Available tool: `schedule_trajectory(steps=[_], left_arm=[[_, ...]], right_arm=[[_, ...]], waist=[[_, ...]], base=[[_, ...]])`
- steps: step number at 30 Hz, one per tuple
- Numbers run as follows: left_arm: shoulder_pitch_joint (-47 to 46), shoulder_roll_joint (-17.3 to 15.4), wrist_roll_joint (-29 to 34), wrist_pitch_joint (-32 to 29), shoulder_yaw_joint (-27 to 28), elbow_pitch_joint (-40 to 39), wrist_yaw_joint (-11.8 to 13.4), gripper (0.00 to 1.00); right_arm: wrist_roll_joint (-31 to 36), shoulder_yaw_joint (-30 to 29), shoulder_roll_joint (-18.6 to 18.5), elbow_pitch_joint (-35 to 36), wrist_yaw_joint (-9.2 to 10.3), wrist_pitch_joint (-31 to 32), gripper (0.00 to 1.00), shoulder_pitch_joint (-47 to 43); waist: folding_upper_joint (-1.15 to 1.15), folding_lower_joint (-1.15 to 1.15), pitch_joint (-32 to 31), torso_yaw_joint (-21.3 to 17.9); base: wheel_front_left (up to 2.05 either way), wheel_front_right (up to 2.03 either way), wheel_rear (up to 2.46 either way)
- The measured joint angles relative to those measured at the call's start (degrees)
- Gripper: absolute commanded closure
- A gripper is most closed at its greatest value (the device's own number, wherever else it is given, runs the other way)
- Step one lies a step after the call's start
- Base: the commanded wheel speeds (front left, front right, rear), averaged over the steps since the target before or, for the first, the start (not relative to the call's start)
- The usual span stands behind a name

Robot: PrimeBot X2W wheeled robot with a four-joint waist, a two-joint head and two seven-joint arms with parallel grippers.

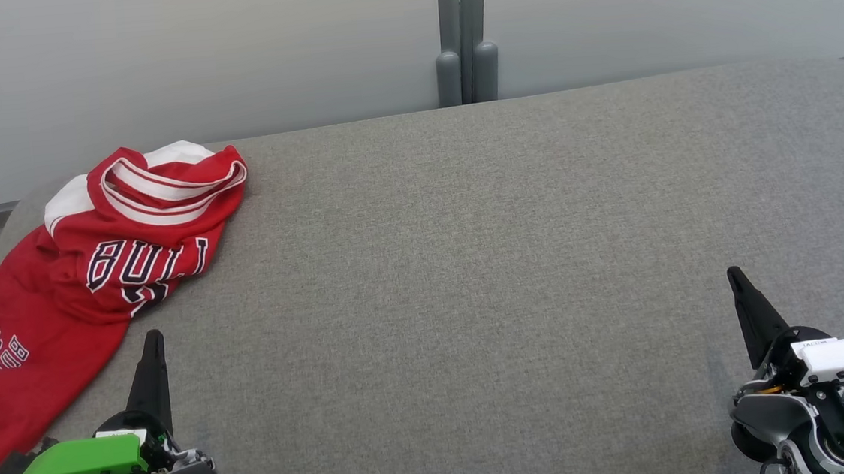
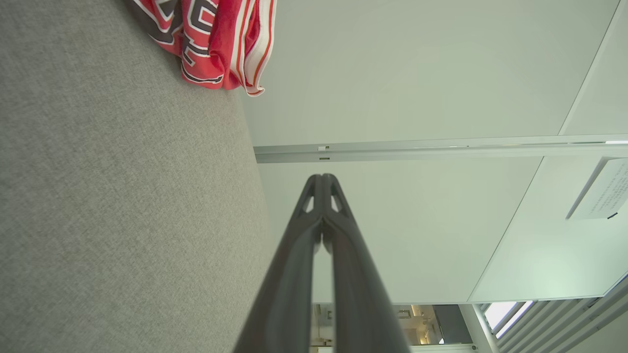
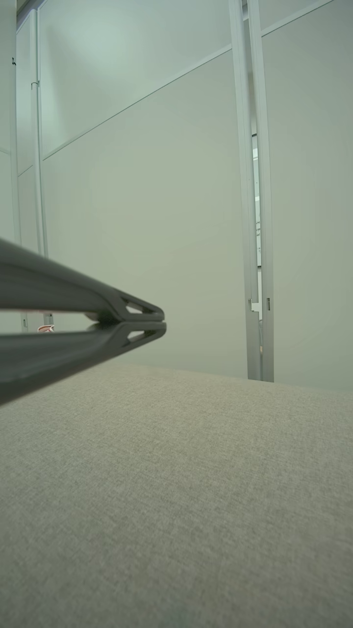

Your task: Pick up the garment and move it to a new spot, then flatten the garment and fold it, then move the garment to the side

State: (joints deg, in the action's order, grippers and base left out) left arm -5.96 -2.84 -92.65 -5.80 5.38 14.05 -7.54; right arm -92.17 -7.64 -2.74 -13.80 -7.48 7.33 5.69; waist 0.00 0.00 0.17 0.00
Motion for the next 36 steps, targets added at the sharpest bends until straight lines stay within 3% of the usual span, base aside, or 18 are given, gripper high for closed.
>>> schedule_trajectory(steps=[3,4,17,23,36], left_arm=[[0.00,0.00,0.00,0.00,0.00,0.00,0.00,1.00],[0.08,0.01,0.00,0.00,0.00,0.13,0.00,0.00],[2.50,0.27,0.76,2.15,-2.23,1.80,0.00,0.00],[2.50,-0.15,5.68,3.97,-3.67,2.27,0.01,0.00],[2.71,-0.14,25.42,7.15,-3.69,1.16,0.56,0.00]], right_arm=[[0.00,0.00,0.00,0.00,0.00,0.00,1.00,0.00],[0.01,0.01,0.03,-0.16,0.00,-0.01,0.00,-0.09],[2.96,2.11,0.57,-1.72,0.03,-2.50,0.00,-2.24],[11.35,2.75,0.47,-0.52,0.03,-4.26,0.00,-2.24],[33.36,4.46,0.20,3.27,0.03,-7.67,0.00,-2.54]], waist=[[0.00,0.00,0.00,0.00],[0.00,0.00,0.00,0.00],[0.00,0.00,0.04,0.03],[0.00,0.00,0.10,0.08],[0.00,0.00,0.26,0.34]], base=[[0.00,0.00,0.00],[0.00,0.00,0.00],[0.00,0.00,0.00],[0.00,0.00,0.00],[0.00,0.00,0.00]])
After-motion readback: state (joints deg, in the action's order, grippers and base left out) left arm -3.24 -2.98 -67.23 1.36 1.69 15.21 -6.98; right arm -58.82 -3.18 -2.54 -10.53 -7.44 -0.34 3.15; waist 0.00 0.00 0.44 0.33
